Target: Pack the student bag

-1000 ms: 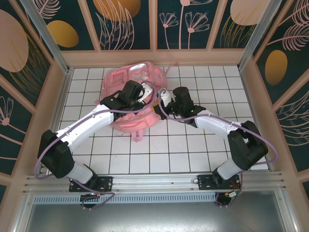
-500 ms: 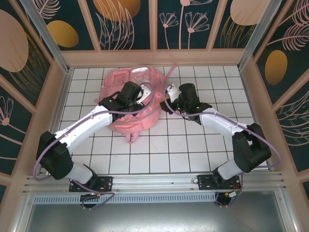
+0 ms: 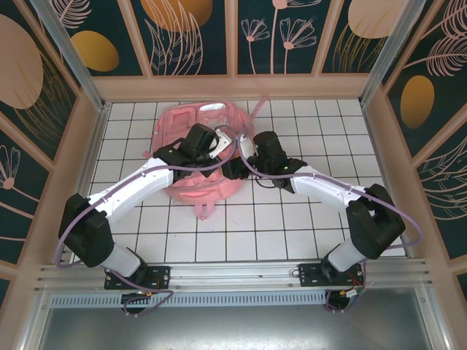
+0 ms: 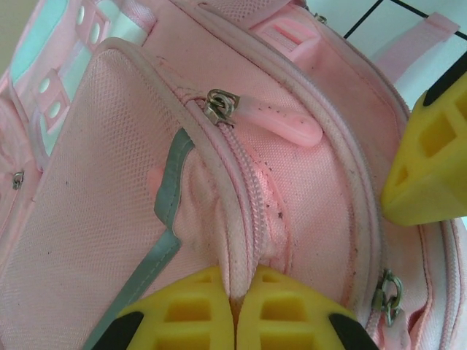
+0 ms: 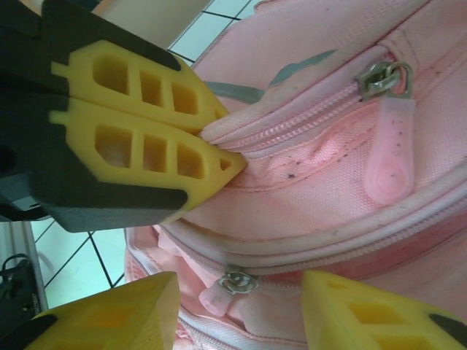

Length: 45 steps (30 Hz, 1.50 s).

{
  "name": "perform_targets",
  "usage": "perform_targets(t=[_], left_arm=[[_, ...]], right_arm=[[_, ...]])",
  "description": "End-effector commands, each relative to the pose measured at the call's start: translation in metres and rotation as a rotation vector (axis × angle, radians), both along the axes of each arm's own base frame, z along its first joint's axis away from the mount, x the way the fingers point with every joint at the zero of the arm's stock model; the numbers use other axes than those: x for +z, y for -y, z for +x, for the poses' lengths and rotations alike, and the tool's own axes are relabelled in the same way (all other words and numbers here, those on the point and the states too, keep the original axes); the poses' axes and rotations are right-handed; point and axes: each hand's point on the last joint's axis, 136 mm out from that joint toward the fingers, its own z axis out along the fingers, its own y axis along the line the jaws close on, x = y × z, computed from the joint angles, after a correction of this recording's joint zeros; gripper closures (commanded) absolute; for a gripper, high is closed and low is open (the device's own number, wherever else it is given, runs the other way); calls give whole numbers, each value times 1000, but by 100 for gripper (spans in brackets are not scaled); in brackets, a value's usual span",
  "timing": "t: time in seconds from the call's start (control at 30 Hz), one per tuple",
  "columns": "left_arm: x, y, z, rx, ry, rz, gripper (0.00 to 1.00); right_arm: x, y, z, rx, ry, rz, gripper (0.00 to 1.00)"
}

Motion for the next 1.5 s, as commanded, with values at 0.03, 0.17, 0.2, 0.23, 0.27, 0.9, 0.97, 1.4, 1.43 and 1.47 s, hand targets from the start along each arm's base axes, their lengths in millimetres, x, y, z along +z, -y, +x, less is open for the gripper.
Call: perform_targets(t=[0.03, 0.17, 0.2, 0.23, 0.27, 0.9, 0.97, 1.4, 1.43, 1.47], left_arm=[[58, 32, 19, -40, 143, -178, 100], [57, 34, 20, -39, 139, -188, 100], [56, 34, 21, -35, 139, -186, 100], [55, 34, 22, -31, 140, -184, 100], [55, 34, 22, -30, 139, -185, 100], [59, 36, 18, -42, 142, -217, 100], [60, 35, 18, -38, 145, -218, 100], [49, 27, 14, -21, 132, -186, 100], [48, 27, 14, -18, 131, -182, 100], [46, 25, 14, -16, 131, -177, 100]], right_arm=[[-12, -3, 4, -63, -34, -13, 61], [-12, -9, -9, -48, -51, -2, 61], [-12, -9, -11, -65, -51, 1, 59], [-12, -6, -11, -99, -54, 5, 58], [-12, -2, -8, -142, -61, 12, 57], [-25, -9, -2, -230, -125, 59, 60], [-30, -4, 5, -281, -118, 36, 67], [-4, 23, 21, -336, -7, -59, 96], [-1, 25, 21, -331, -13, -43, 97], [4, 24, 20, -313, -32, -9, 97]])
